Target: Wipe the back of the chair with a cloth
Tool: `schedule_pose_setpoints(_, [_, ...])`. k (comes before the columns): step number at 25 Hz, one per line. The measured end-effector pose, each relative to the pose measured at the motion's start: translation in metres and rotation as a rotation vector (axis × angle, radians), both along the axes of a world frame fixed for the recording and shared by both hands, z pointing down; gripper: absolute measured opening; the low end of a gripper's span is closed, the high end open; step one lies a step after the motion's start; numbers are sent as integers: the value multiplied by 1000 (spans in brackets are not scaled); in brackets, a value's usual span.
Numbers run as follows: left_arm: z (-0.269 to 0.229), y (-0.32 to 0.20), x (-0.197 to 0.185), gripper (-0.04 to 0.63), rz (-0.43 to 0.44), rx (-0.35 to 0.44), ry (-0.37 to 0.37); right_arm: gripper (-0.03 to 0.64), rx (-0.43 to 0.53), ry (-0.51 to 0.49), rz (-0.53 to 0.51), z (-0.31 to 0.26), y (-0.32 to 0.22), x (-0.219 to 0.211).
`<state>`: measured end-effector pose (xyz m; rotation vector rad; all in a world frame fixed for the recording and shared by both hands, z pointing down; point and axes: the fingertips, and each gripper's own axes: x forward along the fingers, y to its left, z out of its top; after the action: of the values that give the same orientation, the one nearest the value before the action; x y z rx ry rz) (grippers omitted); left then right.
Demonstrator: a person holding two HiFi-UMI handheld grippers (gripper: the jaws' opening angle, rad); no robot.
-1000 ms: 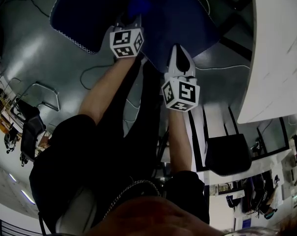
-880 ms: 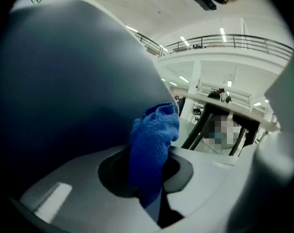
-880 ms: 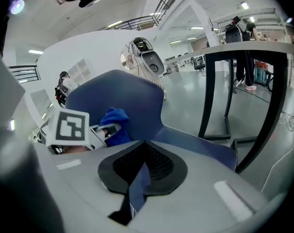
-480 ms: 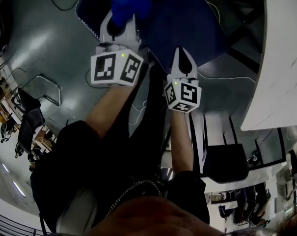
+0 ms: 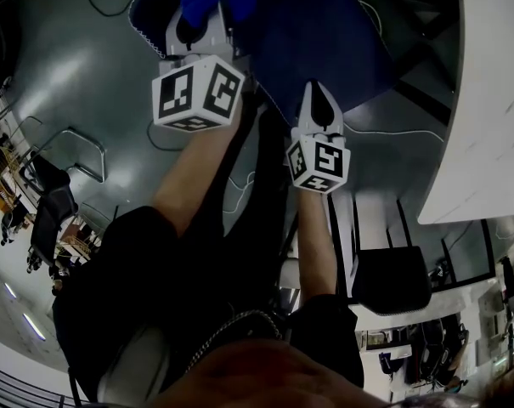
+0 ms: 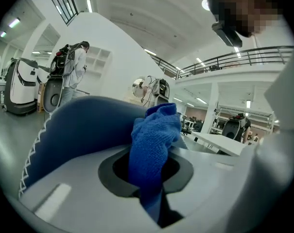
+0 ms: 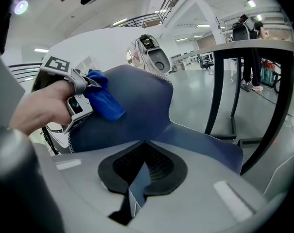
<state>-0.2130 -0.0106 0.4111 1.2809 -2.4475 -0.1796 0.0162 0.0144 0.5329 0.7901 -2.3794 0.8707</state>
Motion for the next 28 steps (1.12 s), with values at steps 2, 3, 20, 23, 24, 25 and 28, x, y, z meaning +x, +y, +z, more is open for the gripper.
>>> schedule_pose_setpoints(2, [14, -1, 4, 52, 11, -23, 11, 3, -1, 3, 3, 1, 0, 2])
schedule_pose_setpoints(3, [21, 0, 5, 52, 16, -33, 15, 3, -1, 5, 4, 2, 0, 3])
schedule_pose_setpoints(20, [124, -1, 25, 51, 86, -192, 19, 3, -4, 42, 20, 19, -7, 16])
schedule_pose_setpoints(23, [141, -5, 28, 52, 107, -210, -5, 3, -8, 48, 21, 21, -7, 18])
schedule_pose_setpoints(24, [146, -6, 29, 52, 116, -218, -14, 3, -9, 49, 22, 22, -7, 18])
schedule_pose_setpoints(25, [152, -8, 30, 52, 125, -226, -20, 3, -10, 50, 24, 24, -8, 18])
schedule_pose_setpoints(28, [171, -12, 33, 52, 144, -246, -29, 3, -12, 53, 30, 26, -11, 17])
